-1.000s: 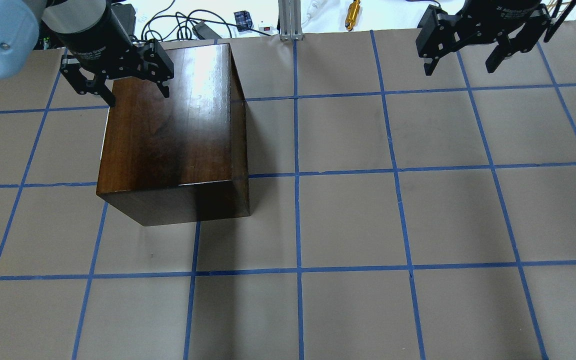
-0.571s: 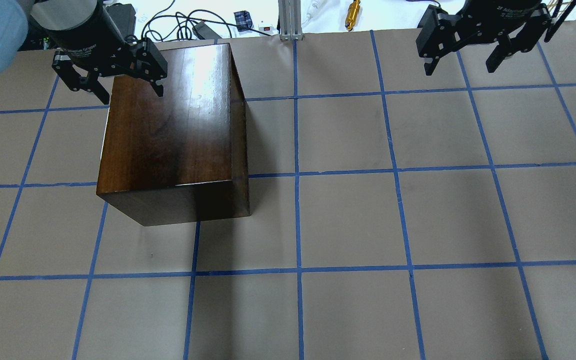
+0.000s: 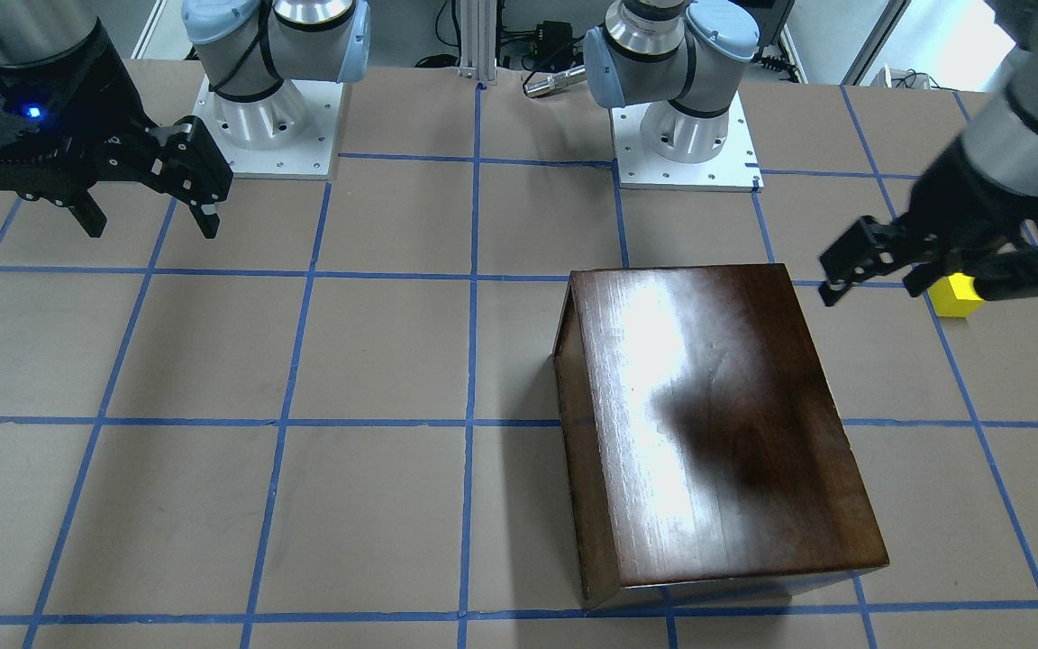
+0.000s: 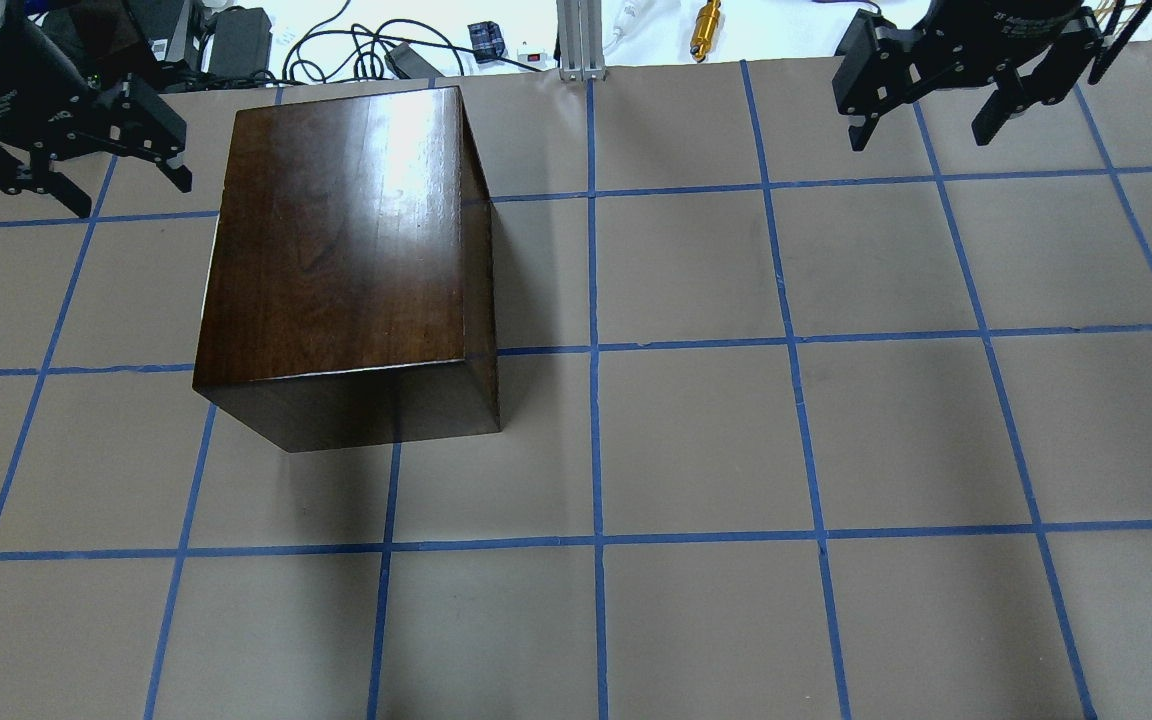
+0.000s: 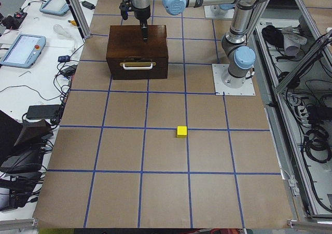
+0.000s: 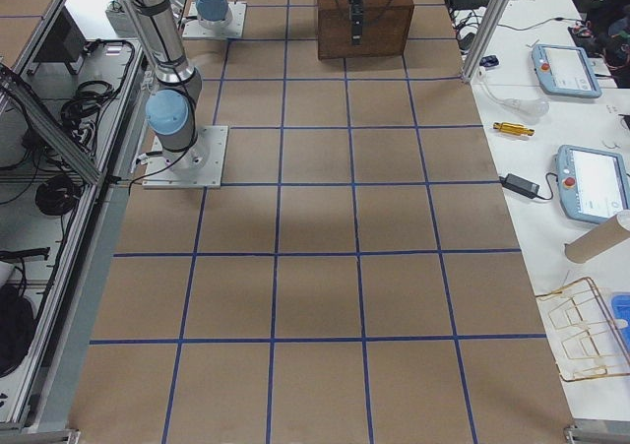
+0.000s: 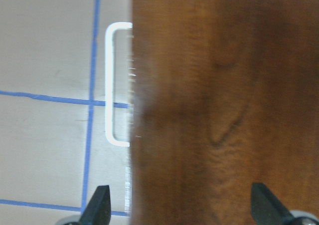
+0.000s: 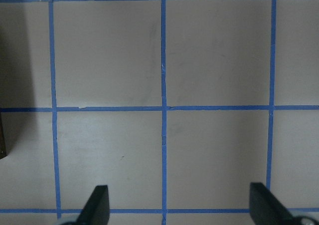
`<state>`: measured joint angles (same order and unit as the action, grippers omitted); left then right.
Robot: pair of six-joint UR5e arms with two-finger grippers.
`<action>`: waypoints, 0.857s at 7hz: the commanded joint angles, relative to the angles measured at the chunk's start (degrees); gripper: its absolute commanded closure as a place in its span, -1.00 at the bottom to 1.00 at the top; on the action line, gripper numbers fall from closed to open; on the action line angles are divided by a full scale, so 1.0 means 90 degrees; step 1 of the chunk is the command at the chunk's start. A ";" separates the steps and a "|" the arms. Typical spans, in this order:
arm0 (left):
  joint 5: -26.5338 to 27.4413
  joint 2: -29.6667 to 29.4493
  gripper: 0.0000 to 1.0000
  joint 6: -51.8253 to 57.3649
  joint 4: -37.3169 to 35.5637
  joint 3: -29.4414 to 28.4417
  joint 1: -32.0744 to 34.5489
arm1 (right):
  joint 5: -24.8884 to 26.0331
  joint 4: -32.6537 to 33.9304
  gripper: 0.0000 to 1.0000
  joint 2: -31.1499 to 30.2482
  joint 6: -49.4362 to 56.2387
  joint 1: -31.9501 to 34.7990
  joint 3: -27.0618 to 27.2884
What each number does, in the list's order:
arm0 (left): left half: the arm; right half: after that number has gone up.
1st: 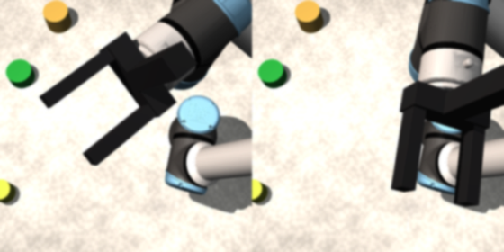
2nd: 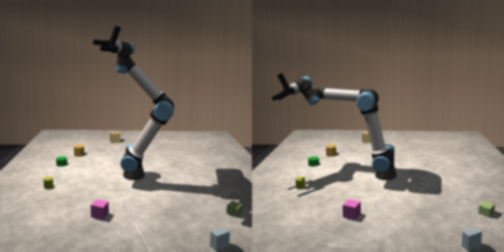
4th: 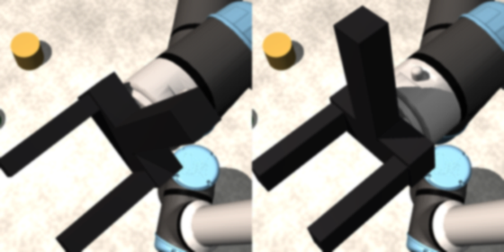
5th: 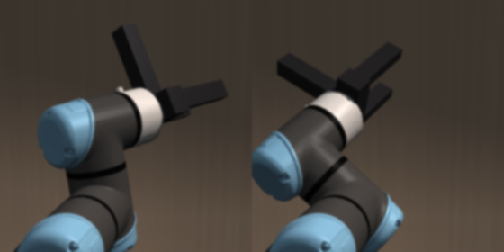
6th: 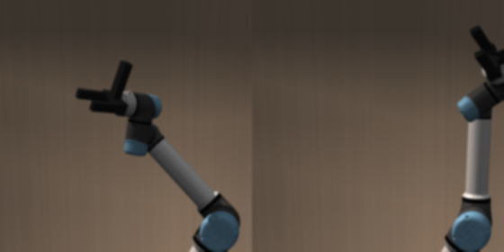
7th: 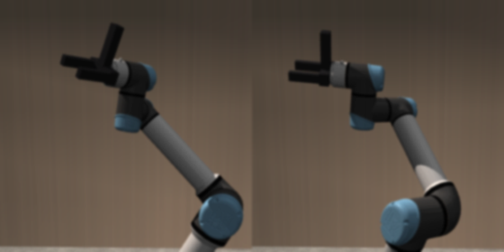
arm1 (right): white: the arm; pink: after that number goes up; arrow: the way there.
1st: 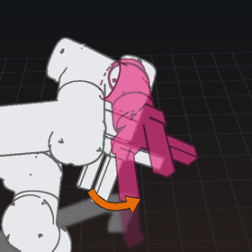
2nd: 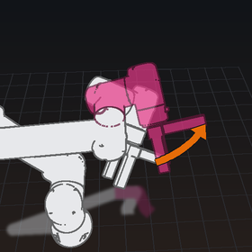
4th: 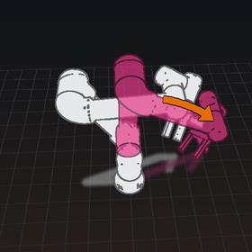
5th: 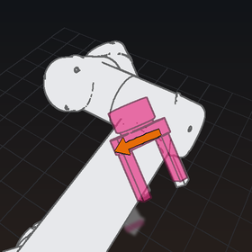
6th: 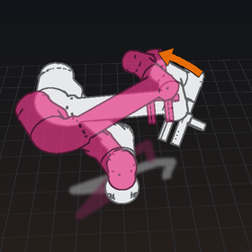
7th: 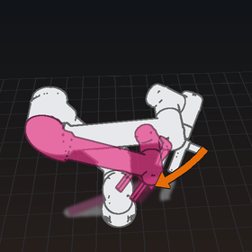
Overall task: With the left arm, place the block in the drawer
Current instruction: 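Move the left gripper down beside the cabinet toward the white drawer handle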
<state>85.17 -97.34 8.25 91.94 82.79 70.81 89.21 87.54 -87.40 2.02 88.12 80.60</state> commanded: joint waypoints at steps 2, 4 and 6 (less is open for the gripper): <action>-0.0408 -0.0656 -1.00 0.0927 -0.0311 0.0059 -0.0835 | 0.0000 0.0000 -1.00 0.0004 0.0000 -0.0006 0.0000; -0.0440 -0.1145 -1.00 0.1074 -0.0644 0.0098 -0.0837 | 0.0000 0.0000 -1.00 0.0004 0.0000 0.0004 0.0000; -0.0614 -0.1294 -1.00 0.1426 -0.0840 0.0361 -0.0846 | 0.0000 0.0000 -1.00 -0.0006 0.0000 0.0004 0.0000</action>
<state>80.82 -108.23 19.69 85.24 84.61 63.28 89.21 87.54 -87.41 2.02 88.15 80.60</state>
